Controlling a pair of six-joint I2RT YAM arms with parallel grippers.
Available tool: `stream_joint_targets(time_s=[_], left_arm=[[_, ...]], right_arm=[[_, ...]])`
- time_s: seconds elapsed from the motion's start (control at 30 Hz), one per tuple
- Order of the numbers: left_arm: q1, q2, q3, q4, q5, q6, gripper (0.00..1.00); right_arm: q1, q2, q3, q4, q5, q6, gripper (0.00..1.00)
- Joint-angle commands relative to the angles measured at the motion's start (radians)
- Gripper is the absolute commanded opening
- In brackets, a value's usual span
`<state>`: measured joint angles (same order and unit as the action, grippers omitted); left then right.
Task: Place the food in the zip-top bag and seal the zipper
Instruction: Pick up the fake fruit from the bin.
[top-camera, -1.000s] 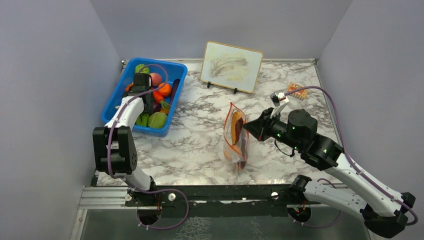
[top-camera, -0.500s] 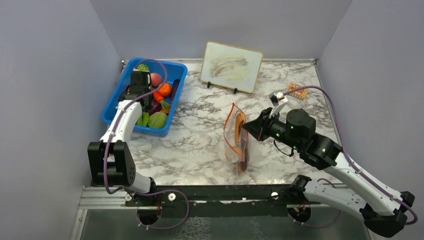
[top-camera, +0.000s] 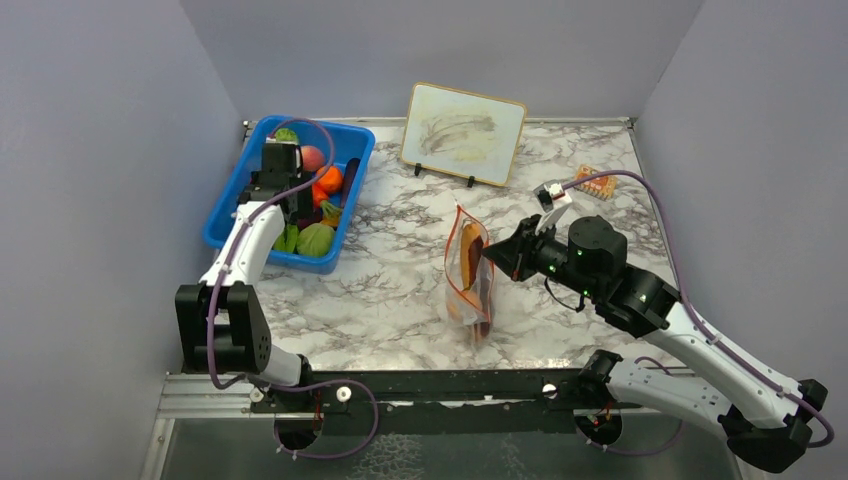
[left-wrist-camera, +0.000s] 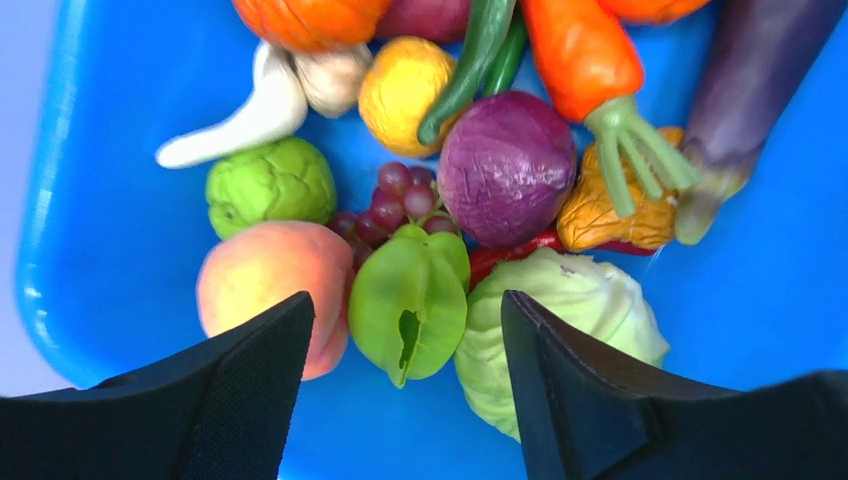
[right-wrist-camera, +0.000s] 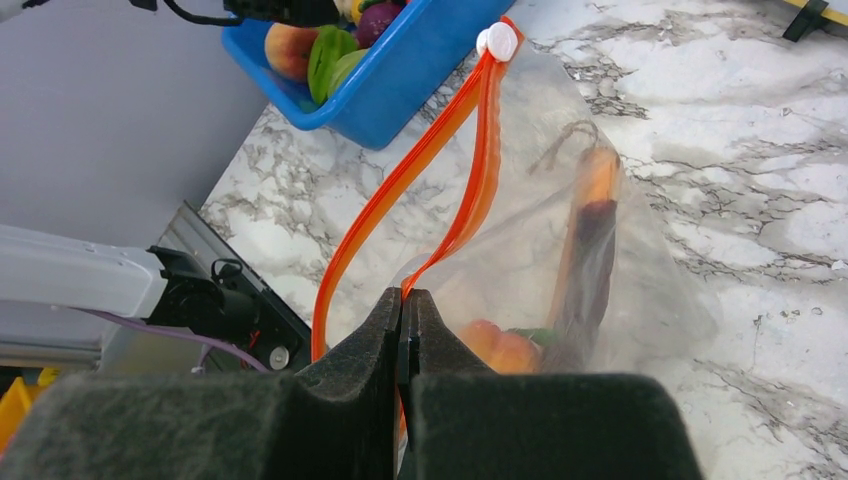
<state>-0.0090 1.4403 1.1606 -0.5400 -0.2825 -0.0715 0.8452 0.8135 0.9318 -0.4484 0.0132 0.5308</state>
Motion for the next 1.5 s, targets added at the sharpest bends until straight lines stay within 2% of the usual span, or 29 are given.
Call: stream_joint_targets(time_s=[0.0,0.1,0.23,0.43,0.63,0.8,1.47], left_arm=[[-0.003,0.052,-0.043,-0.005,-0.035,0.009,0.76],[-0.004,0.098,-0.049,-0.011,-0.048,0.022,0.8],[0.003,0.143,-0.045,-0.022,-0.066,0.024,0.8],[0.013,0.199,-0.04,-0.025,-0.031,0.037,0.66],[0.013,0.186,-0.033,-0.028,-0.016,0.033,0.54],[0.007,0.15,-0.023,-0.032,0.016,0.02,0.36],[-0.011,-0.01,0.034,-0.022,-0.06,0.007,0.2]], right_arm=[[0.003,-0.007,0.029,0.054,-0.016,0.008,0.01],[0.003,0.0,0.041,0.049,-0.021,0.002,0.01],[0.003,0.007,0.072,0.031,-0.022,-0.019,0.01],[0.003,-0.018,0.069,0.032,-0.014,-0.022,0.01],[0.003,-0.039,0.054,0.036,-0.01,-0.014,0.01],[0.003,-0.038,0.059,0.032,-0.01,-0.014,0.01],[0.003,-0.025,0.048,0.047,-0.011,0.005,0.01]])
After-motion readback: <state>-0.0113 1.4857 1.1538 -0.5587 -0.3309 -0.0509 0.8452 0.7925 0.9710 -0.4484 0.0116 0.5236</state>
